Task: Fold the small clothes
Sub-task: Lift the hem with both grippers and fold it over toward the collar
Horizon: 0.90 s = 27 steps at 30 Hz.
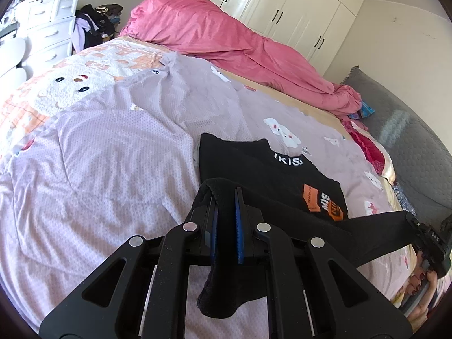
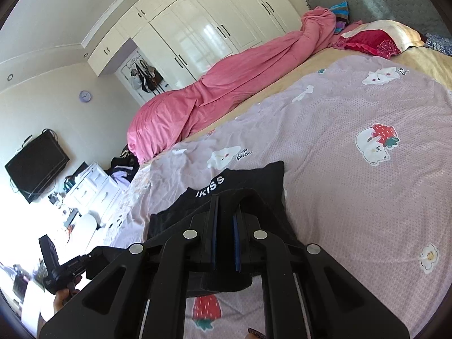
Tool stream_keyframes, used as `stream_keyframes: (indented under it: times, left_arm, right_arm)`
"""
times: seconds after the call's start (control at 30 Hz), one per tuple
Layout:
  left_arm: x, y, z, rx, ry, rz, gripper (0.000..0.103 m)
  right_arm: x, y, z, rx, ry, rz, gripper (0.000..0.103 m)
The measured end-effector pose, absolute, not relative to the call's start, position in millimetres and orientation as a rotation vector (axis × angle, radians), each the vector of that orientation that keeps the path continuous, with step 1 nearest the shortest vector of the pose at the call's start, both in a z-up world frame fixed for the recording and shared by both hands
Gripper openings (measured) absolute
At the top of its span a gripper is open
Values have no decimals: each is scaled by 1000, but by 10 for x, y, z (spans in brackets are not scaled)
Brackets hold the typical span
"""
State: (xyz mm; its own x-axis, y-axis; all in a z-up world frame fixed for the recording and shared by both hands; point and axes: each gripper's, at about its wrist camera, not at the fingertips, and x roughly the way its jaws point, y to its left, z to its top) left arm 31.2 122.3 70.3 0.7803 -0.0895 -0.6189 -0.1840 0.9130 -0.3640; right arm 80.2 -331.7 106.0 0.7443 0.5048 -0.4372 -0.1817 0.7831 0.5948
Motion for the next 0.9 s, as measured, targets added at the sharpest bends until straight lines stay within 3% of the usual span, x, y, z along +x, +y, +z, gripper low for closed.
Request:
stream_keyframes:
  times: [0.9]
  left_arm:
    - [1274,1409,513,-428,728,110,4]
  right_arm:
    - [1647,-3043,921,474,637,272,8]
